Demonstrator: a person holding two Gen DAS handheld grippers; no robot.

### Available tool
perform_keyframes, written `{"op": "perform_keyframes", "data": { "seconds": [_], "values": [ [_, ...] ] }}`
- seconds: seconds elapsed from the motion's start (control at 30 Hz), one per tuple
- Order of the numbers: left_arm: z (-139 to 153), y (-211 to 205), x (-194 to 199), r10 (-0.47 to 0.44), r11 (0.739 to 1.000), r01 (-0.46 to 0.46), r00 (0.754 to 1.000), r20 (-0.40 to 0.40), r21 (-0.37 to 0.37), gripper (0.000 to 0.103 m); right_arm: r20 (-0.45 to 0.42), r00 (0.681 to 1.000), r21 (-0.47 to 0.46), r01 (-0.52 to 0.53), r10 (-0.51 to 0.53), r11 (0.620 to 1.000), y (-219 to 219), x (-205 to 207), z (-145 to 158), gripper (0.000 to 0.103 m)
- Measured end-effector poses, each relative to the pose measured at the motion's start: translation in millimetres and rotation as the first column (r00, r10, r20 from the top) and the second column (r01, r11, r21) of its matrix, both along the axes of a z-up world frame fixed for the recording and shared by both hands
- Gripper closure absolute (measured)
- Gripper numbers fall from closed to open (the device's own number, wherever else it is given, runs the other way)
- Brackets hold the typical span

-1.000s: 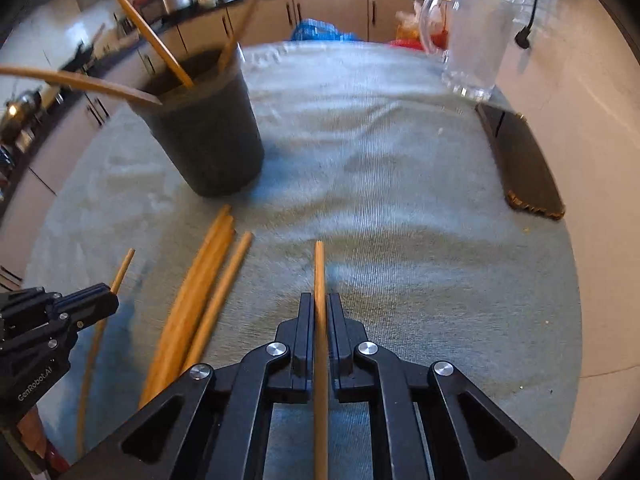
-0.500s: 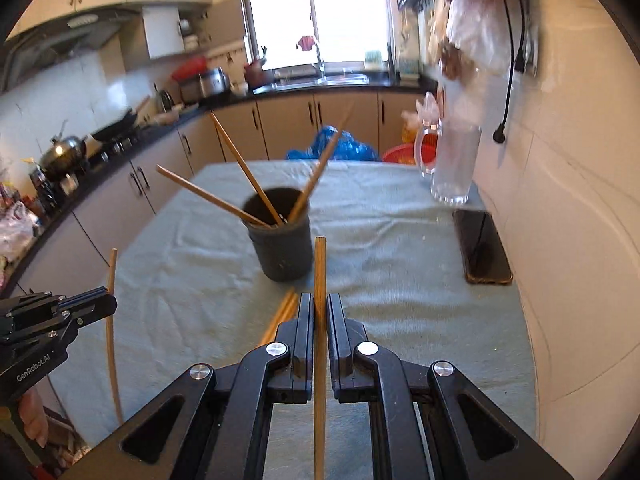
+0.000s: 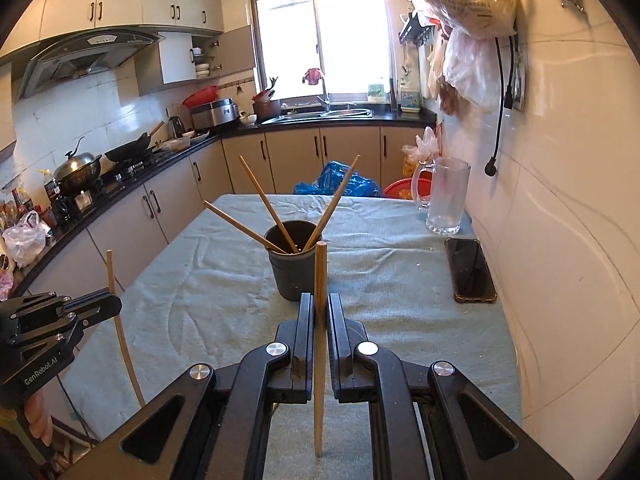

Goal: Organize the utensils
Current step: 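Lift the left tool's chopstick upright while the right tool lifts its own chopstick, then lower both held chopsticks into the grey cup and open both tools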

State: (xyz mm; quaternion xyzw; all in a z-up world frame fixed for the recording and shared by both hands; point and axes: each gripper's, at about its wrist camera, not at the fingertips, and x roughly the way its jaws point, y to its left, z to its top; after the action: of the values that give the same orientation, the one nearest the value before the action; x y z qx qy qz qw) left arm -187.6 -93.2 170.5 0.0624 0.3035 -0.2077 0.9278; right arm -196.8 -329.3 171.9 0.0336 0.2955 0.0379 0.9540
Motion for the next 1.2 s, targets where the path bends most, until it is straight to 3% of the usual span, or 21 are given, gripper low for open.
{"op": "perform_keyframes", "data": {
  "seconds": [0.43, 0.77, 1.2],
  "values": [
    [8.0, -1.9, -6.8, -0.001, 1.000, 0.001, 1.000, 0.025, 0.002, 0.097, 0.028, 1.000, -0.021, -0.007, 0.007, 1.000, 4.1, -6.1, 9.1, 0.096],
    [26.1, -5.1, -9.2, -0.033, 0.999, 0.035, 0.998, 0.048, -0.041, 0.097, 0.043, 0.999, -0.025, -0.010, 0.011, 1.000, 4.3, -5.4, 15.5, 0.096],
    [85.9, -26.3, 27.8, -0.073, 0.990, 0.084, 0.992, 0.106, -0.110, 0.097, 0.098, 0.995, 0.004, -0.002, 0.001, 1.000, -2.6, 25.7, 47.2, 0.096]
  ]
}}
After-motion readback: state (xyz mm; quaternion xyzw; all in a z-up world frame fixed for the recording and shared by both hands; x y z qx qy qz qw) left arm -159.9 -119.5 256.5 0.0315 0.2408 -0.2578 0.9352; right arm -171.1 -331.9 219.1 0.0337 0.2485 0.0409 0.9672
